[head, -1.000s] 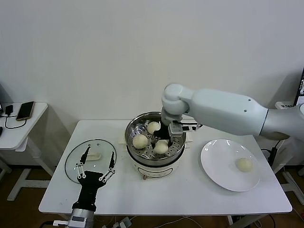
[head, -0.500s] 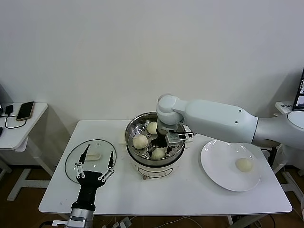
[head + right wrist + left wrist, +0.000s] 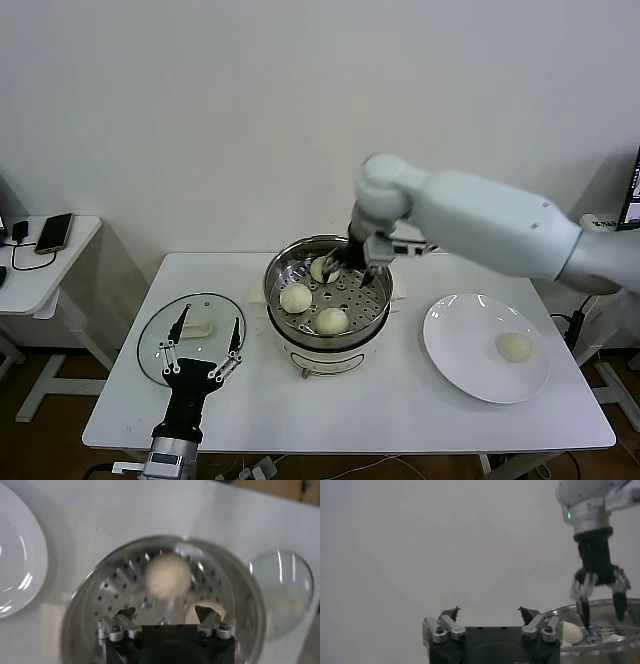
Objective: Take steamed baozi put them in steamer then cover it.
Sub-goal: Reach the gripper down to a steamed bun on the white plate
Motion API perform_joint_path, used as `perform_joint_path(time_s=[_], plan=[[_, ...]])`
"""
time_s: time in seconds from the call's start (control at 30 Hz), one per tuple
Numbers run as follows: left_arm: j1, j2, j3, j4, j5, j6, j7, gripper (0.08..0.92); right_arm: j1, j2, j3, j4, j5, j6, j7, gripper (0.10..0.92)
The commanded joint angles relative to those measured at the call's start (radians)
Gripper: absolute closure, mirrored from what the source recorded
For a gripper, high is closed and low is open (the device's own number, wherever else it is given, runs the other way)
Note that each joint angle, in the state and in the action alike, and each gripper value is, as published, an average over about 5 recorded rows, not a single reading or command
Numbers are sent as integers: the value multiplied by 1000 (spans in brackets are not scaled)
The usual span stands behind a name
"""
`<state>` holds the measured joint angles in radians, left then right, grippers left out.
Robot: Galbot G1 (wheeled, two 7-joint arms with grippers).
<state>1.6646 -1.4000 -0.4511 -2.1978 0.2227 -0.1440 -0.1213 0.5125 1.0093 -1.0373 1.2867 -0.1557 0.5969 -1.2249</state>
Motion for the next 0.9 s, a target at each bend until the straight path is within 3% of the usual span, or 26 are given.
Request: perform_joint_path(time_s=[0.03, 0.17, 0.3, 0.9], plan=[[-2, 1, 8, -3, 3, 3, 1, 177, 72, -231, 17, -273, 360, -453, -120, 203], [-2, 4, 10, -4, 3, 2, 1, 177, 32, -314, -28, -389, 390, -566, -144, 203], [-2, 6, 10, -3, 3, 1, 1, 177, -46, -364, -45, -461, 372, -573, -144, 203], [11, -3, 3, -10, 6, -1, 1, 177, -441, -376, 88, -496, 181, -480, 3, 203]])
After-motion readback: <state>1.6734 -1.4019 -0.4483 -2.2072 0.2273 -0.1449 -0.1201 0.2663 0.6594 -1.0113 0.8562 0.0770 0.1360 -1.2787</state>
